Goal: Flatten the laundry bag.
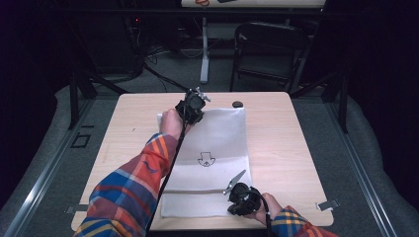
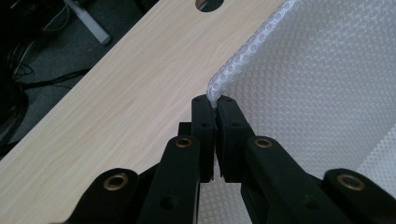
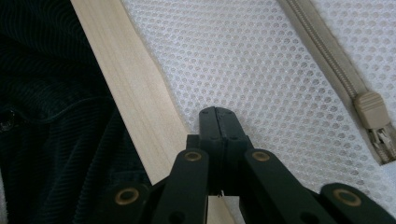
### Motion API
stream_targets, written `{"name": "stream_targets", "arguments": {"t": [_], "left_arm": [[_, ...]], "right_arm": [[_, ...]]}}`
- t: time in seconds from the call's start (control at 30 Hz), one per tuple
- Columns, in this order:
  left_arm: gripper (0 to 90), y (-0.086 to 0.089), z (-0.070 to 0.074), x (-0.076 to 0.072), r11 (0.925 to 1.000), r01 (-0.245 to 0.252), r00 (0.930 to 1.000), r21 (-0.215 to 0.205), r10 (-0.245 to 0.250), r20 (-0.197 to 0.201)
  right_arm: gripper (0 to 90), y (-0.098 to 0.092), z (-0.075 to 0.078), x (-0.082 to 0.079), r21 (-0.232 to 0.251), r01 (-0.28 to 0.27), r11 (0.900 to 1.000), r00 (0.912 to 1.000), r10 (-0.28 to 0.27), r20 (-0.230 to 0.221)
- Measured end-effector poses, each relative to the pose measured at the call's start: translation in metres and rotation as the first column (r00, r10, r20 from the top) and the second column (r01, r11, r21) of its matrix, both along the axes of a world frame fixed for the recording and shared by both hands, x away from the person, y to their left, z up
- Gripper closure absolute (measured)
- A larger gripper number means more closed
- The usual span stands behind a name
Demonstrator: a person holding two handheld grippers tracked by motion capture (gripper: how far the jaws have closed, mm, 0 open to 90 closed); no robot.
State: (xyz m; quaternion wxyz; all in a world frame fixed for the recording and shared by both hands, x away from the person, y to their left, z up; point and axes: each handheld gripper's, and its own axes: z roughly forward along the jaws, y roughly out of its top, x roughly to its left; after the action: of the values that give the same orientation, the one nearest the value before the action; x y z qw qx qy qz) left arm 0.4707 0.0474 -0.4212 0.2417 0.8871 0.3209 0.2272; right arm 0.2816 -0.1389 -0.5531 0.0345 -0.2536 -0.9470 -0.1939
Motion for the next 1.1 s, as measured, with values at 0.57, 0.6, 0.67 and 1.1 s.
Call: {"name": "stream_targets", "arguments": {"t": [0.57, 0.6, 0.67, 1.1], "left_arm": [[58.9, 0.008, -0.014, 0.018, 0.9952, -0.091, 0.9957, -0.036, 0.091, 0.018], [53.1, 0.009, -0.014, 0.018, 0.9945, -0.096, 0.9951, -0.043, 0.097, 0.019], [43.1, 0.011, -0.013, 0.016, 0.9925, -0.095, 0.9953, -0.078, 0.096, 0.013], [15.5, 0.025, -0.014, -0.031, 0.9806, -0.005, 0.9999, -0.196, 0.003, -0.010]], "right_arm": [[87.0, -0.001, -0.001, 0.001, 0.025, 0.002, 1.000, 0.9999, -0.002, -0.013], [85.7, -0.001, 0.000, 0.001, 0.015, -0.006, 1.000, 0.9999, 0.007, -0.014], [80.8, -0.001, 0.000, 0.000, 0.037, 0.003, 0.999, 1.0000, -0.003, -0.007], [14.3, -0.023, 0.025, 0.007, 0.073, 0.069, 0.995, 0.9925, -0.076, 0.096]]}}
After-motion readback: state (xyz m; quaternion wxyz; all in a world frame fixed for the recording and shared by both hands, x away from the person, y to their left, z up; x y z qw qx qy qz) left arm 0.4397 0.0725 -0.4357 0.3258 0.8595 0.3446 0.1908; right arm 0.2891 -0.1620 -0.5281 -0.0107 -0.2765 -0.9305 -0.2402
